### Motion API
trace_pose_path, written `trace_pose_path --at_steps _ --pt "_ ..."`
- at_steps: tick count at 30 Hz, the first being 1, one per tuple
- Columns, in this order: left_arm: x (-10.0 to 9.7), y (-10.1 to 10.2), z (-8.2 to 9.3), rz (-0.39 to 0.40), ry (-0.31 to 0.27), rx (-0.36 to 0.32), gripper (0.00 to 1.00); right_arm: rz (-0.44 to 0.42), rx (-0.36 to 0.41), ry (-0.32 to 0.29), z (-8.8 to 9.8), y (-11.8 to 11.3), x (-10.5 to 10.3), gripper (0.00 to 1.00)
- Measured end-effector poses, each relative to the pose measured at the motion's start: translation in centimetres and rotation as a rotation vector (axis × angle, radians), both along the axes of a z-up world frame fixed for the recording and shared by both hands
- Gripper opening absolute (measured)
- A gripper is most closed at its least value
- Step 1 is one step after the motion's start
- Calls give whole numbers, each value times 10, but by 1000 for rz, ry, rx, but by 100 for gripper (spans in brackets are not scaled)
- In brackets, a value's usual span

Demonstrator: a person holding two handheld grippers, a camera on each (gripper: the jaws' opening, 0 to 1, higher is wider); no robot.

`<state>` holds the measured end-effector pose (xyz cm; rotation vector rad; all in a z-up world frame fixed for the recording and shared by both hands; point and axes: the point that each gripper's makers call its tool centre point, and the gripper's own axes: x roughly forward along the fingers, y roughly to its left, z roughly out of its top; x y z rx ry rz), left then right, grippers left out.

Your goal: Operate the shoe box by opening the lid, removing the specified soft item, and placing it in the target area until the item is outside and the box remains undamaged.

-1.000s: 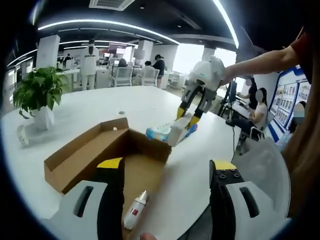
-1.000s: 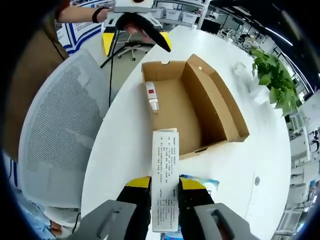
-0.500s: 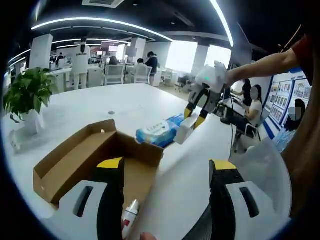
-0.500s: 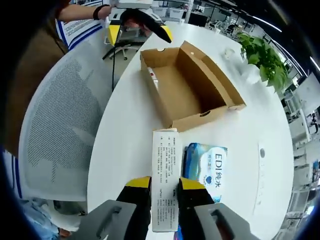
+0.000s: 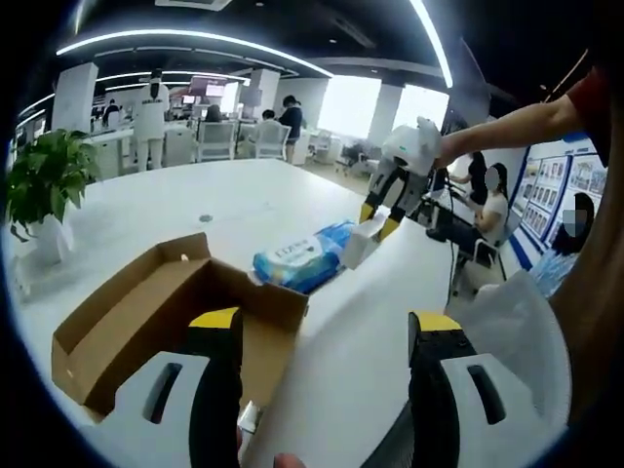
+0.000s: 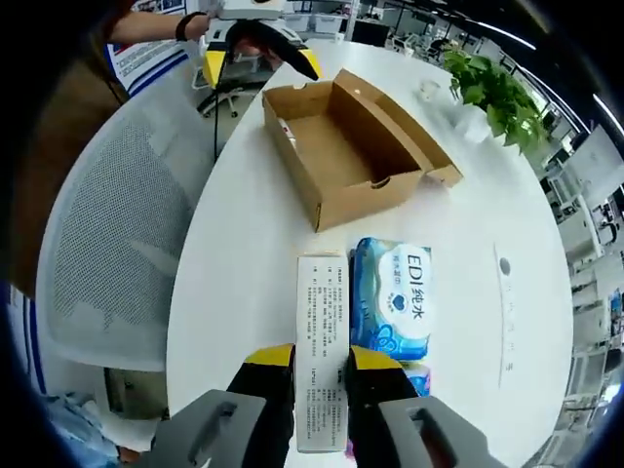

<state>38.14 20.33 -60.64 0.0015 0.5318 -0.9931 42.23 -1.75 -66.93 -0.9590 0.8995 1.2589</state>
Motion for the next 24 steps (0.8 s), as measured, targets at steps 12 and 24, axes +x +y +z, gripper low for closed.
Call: trace_pose_path --at_steps 12,24 --pt "6 -3 -2 31 12 5 69 2 -7 -10 5 -22 27 15" --pt "12 6 -3 78 16 19 69 -12 -13 -34 15 -41 60 15"
